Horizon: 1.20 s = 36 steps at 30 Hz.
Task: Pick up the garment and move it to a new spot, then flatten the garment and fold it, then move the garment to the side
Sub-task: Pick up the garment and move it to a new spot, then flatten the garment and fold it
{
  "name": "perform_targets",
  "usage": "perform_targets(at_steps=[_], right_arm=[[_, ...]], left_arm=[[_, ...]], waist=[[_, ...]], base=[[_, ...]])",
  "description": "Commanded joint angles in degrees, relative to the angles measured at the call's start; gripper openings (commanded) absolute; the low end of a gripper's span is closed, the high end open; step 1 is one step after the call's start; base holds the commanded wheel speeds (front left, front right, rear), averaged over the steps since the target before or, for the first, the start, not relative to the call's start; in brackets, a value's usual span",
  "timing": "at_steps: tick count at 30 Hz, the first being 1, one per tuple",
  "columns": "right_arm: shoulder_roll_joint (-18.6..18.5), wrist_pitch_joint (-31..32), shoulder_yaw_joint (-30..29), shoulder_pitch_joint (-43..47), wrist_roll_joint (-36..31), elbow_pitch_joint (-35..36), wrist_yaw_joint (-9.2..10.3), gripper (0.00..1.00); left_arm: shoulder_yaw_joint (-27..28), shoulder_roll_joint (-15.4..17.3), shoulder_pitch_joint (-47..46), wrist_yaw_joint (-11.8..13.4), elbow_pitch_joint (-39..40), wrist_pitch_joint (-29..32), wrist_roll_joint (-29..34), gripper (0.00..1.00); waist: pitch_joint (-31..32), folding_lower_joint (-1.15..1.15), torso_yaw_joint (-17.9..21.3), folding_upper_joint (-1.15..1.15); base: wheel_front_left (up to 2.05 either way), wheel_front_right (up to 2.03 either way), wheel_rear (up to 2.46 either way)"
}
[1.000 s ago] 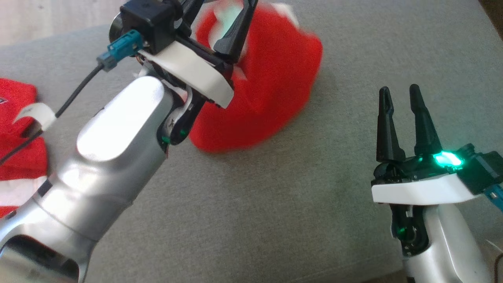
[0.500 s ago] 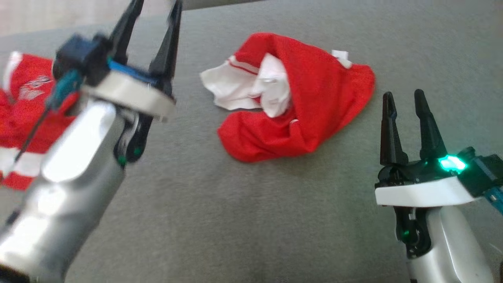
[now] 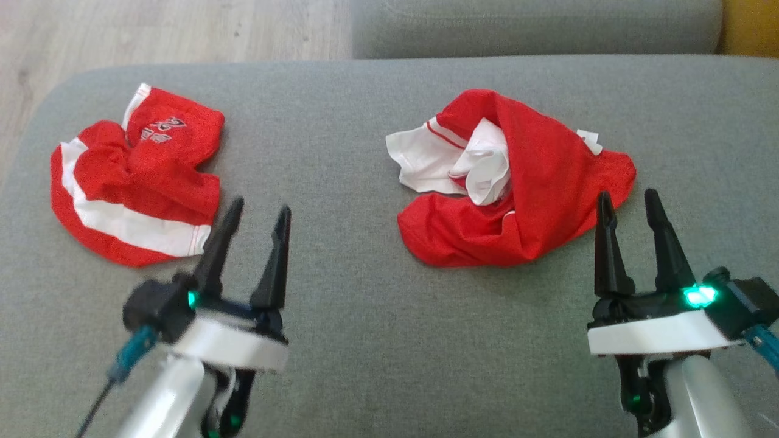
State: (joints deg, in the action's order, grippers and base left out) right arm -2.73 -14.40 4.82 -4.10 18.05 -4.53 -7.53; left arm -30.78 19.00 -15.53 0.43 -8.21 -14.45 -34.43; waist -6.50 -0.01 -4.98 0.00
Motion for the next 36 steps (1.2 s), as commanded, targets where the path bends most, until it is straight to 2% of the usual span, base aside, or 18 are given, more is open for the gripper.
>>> perform_targets(at_steps=[1, 10, 20, 25, 31, 36], right_arm=[[-0.1, -0.6, 1.2, -0.5, -0.6, 1.6, 0.04, 1.00], [-0.1, -0.6, 1.3, 0.9, -0.2, 0.9, 0.04, 1.00], [-0.1, -0.6, 3.4, -0.2, -2.3, 0.0, 0.04, 1.00], [-0.1, -0.1, 7.0, -2.4, -5.1, -4.4, 0.04, 1.00], [-0.1, 3.8, 11.9, -6.6, -7.5, -10.1, 0.04, 1.00], [-0.1, 7.6, 14.9, -11.1, -11.9, -17.6, 0.04, 1.00]], left_arm=[[3.9, 0.0, -0.6, -0.3, 2.7, -0.5, 1.1, 1.00], [11.1, -6.9, 8.3, -3.1, 3.3, -0.5, 7.6, 1.00], [14.9, -10.5, 7.5, -6.6, 2.0, -0.5, 11.6, 1.00], [14.8, -12.0, 6.7, -7.5, 0.9, -0.5, 12.3, 1.00], [14.3, -13.0, 5.8, -7.8, -0.4, -0.5, 12.3, 1.00], [13.8, -13.6, 5.2, -7.9, -1.3, -0.5, 12.1, 1.00]], waist=[[1.0, 0.01, -0.4, 0.00], [2.2, 0.01, 0.0, 0.00], [-0.1, 0.01, -1.2, 0.00], [-1.9, 0.01, -3.3, 0.00], [-3.5, 0.01, -5.8, 0.00], [-4.3, 0.01, -7.9, 0.00]], base=[[0.00, 0.00, 0.00], [0.00, 0.00, 0.00], [0.00, 0.00, 0.00], [0.00, 0.00, 0.00], [0.00, 0.00, 0.00], [0.00, 0.00, 0.00]])
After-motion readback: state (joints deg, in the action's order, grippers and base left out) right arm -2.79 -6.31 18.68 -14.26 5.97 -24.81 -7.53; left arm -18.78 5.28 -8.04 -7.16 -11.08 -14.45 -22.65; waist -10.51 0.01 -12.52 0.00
